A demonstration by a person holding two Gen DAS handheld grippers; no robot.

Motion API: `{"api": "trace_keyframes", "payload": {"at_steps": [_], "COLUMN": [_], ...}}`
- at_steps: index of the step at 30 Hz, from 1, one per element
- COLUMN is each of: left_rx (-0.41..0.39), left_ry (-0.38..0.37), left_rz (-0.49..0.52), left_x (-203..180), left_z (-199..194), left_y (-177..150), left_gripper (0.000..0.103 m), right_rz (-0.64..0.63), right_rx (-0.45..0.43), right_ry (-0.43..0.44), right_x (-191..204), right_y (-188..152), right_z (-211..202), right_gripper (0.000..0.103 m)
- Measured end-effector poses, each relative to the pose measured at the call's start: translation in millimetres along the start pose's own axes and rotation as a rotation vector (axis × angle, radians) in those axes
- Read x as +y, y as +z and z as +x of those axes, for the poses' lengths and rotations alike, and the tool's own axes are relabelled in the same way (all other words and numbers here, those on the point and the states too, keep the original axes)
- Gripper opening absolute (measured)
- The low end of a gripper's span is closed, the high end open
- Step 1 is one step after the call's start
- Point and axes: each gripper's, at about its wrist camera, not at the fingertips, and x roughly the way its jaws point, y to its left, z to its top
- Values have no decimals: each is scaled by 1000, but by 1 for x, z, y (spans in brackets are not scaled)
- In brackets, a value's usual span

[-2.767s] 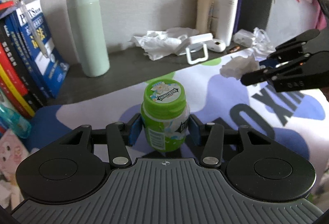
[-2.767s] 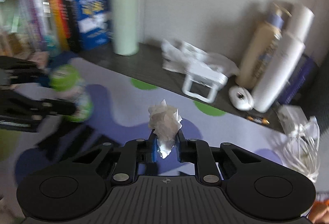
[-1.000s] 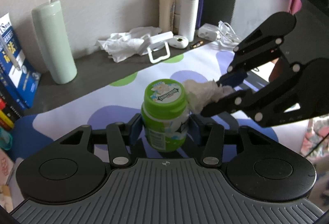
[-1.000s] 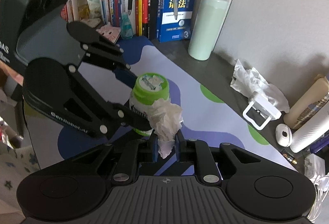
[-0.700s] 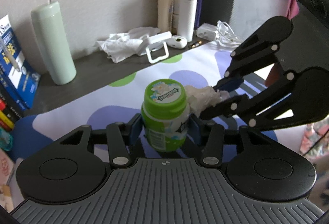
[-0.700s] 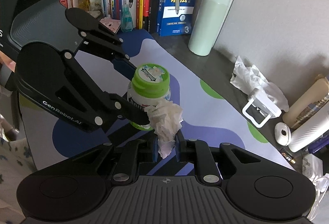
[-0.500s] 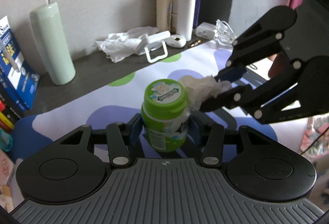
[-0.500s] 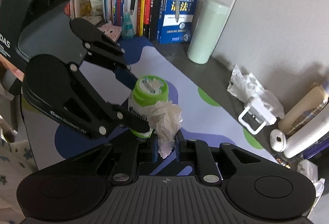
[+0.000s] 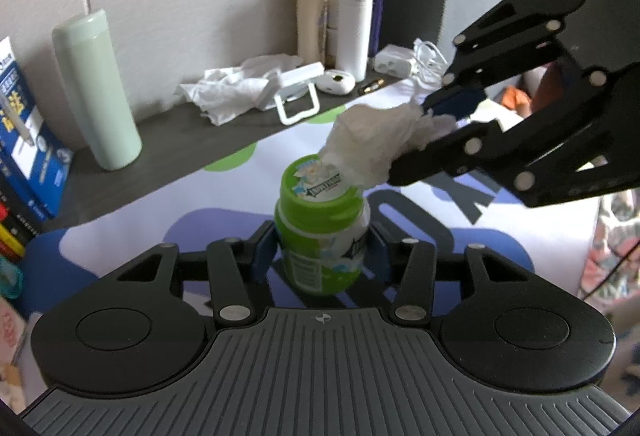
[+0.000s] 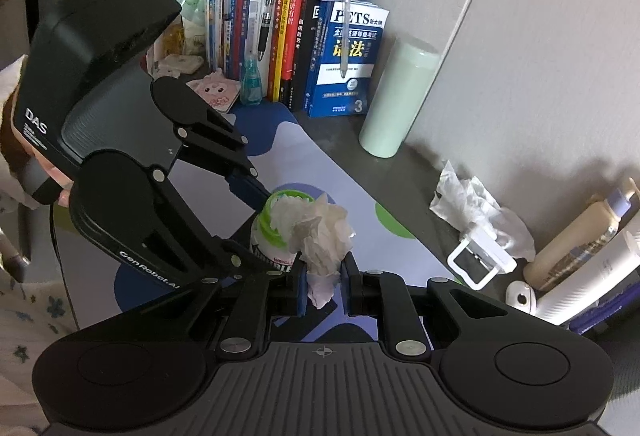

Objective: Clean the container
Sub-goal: 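Lift the tissue with the right gripper and bring it to the bottle cap, then rub the tissue over the bottle cap and side with the right gripper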

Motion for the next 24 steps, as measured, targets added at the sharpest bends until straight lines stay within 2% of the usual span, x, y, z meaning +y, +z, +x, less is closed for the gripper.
{"api": "trace_keyframes", "payload": {"at_steps": [14,24], "left_rx": [-19,-47], "left_ry": [0,-12], "left_rz": [-9,-26], "left_x": [1,3], "left_z": [-4,-11], "left_y": [2,3], "left_gripper": [47,47], "right_rz": [-63,-83], "right_rx": [68,115], "right_ry": [-26,-13], "right_x": [10,17], "right_y": [-12,-21], "right_z": [22,36], "right_gripper": [16,15]}}
